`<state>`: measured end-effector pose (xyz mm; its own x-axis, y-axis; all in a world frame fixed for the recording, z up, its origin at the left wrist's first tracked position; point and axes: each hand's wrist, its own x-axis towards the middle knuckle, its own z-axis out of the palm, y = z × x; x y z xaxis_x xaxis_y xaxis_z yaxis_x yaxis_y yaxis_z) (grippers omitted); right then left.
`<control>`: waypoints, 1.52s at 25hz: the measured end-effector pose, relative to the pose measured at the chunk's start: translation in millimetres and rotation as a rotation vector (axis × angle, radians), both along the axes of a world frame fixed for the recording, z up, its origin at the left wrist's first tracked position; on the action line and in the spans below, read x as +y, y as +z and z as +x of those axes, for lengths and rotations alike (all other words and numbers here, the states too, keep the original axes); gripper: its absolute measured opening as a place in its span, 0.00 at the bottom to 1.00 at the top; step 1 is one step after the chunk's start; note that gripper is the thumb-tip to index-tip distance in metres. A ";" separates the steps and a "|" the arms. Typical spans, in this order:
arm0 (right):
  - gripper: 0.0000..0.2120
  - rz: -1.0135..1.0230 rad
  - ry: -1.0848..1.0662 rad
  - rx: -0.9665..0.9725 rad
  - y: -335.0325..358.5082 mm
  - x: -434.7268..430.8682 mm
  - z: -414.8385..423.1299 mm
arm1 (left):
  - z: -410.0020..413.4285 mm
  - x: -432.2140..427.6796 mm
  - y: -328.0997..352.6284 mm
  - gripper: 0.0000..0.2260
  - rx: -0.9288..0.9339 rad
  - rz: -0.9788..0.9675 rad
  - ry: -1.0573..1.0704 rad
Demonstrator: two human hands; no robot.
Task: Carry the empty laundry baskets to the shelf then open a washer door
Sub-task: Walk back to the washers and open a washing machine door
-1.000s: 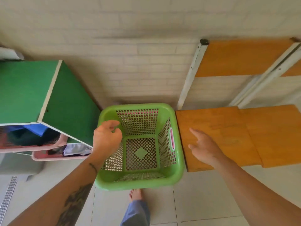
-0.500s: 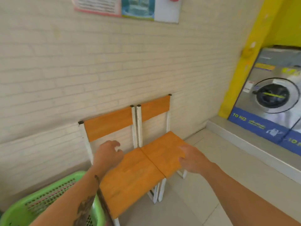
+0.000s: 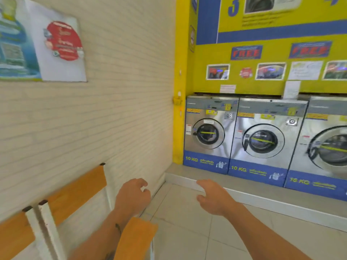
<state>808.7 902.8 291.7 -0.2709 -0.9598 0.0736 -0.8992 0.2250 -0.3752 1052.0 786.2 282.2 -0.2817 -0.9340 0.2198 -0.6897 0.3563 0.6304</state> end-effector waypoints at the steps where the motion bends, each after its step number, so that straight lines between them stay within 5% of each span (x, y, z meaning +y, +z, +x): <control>1: 0.28 -0.011 -0.038 0.006 1.5 -8.8 -17.9 | -20.4 -19.8 -1.7 0.15 0.031 0.008 -0.035; 15: 0.27 -0.033 -0.488 -0.058 3.7 -113.0 -206.0 | -272.5 -214.4 5.5 0.11 0.114 0.016 -0.362; 23: 0.27 -0.131 -0.522 -0.148 6.6 -178.8 -406.0 | -462.7 -276.3 14.1 0.10 0.159 0.027 -0.437; 38: 0.27 0.024 -0.531 -0.091 -8.5 -343.5 -767.5 | -845.1 -444.0 -1.9 0.07 -0.004 0.011 -0.521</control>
<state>41.3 559.4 283.2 -0.7233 -0.6905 0.0072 -0.6238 0.6490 -0.4356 206.9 342.2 280.3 -0.7105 -0.6720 0.2088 -0.4248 0.6462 0.6340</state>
